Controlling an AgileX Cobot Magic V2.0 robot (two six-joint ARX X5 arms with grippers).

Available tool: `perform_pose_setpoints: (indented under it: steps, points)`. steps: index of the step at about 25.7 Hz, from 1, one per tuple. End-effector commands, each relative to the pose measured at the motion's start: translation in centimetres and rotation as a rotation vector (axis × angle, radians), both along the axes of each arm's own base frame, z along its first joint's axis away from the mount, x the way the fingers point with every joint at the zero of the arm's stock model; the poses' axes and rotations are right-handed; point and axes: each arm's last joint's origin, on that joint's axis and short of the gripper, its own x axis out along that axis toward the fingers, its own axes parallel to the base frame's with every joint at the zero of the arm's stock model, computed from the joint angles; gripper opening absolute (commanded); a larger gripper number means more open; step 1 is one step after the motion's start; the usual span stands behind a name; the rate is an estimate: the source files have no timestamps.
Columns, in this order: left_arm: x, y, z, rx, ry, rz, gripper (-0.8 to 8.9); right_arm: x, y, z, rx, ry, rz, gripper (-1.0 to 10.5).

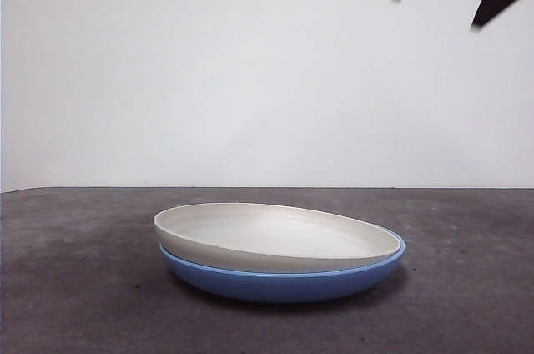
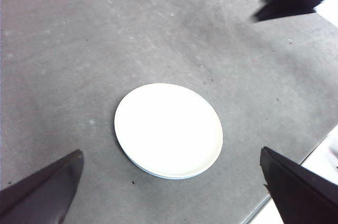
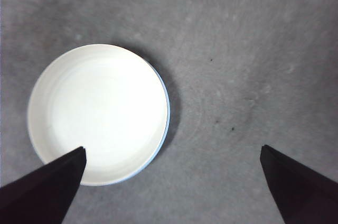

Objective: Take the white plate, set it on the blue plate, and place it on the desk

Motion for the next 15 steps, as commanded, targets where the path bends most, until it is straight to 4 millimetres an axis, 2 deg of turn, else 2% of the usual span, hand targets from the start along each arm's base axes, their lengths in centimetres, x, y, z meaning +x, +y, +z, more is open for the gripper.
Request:
perform_pose_setpoints:
  steps: [1, 5, 11, 15]
  points:
    - [0.0, -0.1, 0.2, -0.001, -0.013, -0.006, 5.64, -2.5, -0.9, 2.0, -0.018, -0.085, 0.029, 6.0]
    - [0.1, -0.1, 0.3, -0.002, -0.020, -0.007, 5.64, -7.2, -2.7, 3.9, 0.008, -0.174, 0.039, 6.0]
    - [0.1, -0.2, 0.5, -0.014, -0.037, -0.007, 5.63, -11.2, -4.3, 4.8, 0.042, -0.271, 0.037, 6.0]
    - [0.2, -0.2, 0.6, -0.024, -0.050, -0.007, 5.63, -12.8, -4.9, 5.3, 0.060, -0.321, 0.035, 6.0]
